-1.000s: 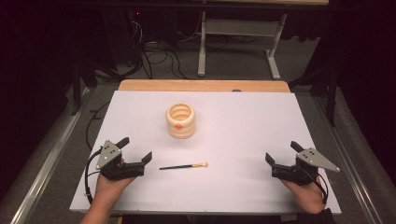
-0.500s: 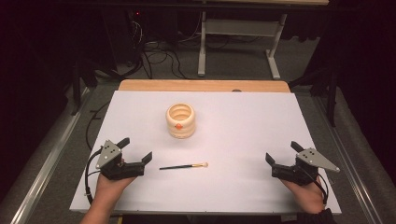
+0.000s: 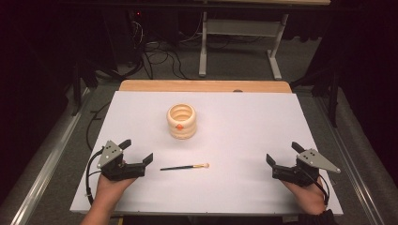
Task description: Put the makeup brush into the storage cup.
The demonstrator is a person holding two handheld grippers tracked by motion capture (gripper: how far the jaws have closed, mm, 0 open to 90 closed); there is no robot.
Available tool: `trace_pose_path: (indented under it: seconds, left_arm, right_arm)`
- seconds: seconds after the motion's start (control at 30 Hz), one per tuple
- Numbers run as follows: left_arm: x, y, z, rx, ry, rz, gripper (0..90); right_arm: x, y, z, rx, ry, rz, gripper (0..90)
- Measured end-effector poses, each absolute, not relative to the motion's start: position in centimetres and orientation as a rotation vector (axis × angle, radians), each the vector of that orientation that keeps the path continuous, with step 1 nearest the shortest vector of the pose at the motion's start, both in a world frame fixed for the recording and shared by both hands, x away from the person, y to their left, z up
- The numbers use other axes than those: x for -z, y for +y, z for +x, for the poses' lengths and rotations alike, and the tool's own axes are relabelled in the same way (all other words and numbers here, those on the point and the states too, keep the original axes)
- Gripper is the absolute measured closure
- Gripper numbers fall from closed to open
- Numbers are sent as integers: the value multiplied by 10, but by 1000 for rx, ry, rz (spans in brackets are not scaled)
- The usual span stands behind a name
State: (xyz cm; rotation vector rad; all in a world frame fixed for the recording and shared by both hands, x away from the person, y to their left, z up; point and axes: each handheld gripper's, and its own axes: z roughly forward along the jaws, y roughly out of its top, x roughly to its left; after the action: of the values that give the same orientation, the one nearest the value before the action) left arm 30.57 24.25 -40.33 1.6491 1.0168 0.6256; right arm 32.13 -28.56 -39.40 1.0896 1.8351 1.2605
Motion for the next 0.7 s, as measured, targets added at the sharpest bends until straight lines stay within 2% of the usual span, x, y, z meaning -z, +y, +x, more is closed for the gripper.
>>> trace_pose_path:
  seconds: [0.7]
  left_arm:
    - [409, 247, 313, -585, 1122, 1692, 44]
  right_arm:
    - [394, -285, 320, -1265, 1830, 1072, 10]
